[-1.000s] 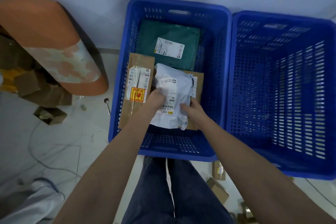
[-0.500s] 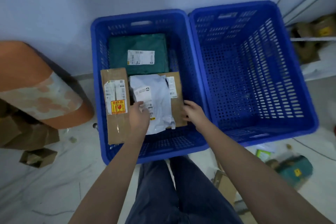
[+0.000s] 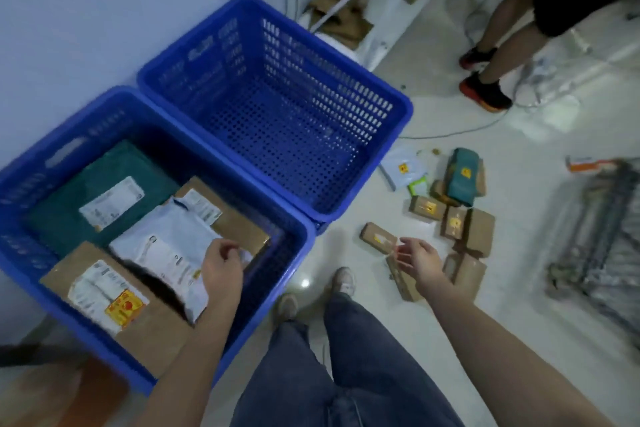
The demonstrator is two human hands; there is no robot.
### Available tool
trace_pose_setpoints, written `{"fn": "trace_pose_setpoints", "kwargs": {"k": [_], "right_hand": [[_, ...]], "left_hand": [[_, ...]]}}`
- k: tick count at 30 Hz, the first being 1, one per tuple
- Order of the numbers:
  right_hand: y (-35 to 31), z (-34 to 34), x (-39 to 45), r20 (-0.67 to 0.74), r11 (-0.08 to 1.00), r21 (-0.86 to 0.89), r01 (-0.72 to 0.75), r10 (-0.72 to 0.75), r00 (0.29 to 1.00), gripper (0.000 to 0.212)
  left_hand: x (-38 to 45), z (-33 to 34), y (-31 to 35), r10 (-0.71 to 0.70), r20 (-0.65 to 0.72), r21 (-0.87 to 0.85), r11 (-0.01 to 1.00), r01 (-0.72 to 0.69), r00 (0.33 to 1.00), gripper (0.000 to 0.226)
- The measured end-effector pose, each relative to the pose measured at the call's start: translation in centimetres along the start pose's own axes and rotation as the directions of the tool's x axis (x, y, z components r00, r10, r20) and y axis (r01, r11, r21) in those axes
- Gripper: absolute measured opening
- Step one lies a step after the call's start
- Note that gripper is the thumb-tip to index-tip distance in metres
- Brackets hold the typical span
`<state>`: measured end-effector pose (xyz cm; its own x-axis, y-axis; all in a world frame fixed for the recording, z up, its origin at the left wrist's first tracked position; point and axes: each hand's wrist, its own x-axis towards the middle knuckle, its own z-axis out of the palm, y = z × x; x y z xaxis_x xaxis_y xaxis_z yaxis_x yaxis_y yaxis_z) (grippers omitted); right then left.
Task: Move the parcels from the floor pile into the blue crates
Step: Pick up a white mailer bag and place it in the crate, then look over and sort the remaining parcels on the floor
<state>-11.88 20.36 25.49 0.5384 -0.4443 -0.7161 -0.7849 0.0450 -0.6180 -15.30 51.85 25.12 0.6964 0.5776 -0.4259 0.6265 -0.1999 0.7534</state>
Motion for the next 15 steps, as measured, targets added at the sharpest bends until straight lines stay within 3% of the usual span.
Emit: {"fn": "trace_pose_setpoints", "kwargs": {"k": [4, 10, 13, 15], "right_hand": [[5.2, -7.1, -0.7, -0.051, 0.988, 0.068, -0.136, 0.14, 0.989, 0.02], [12.3, -15.7, -0.7, -0.105, 0.928, 0.195, -0.317, 0.341, 0.934, 0.014], [14.8, -19.0, 0.2, -0.084, 0.893, 0.2, -0.402, 0.425, 0.901, 0.014], [16.0, -20.9, 1.3, -0.064, 0.877, 0.186, -0.444, 0.461, 0.885, 0.015]], "left_hand": [[-0.6, 4.4, 3.0, 0.112, 0.192, 0.116, 0.984, -0.136, 0.975, 0.017], [-3.8, 13.1, 6.6, 0.314, 0.413, 0.208, 0.881, -0.424, 0.855, 0.016], [-5.8, 18.4, 6.6, 0.258, 0.552, 0.284, 0.835, -0.47, 0.793, 0.017], [-7.1, 22.2, 5.9, 0.067, 0.618, 0.393, 0.837, -0.382, 0.783, 0.014]]}}
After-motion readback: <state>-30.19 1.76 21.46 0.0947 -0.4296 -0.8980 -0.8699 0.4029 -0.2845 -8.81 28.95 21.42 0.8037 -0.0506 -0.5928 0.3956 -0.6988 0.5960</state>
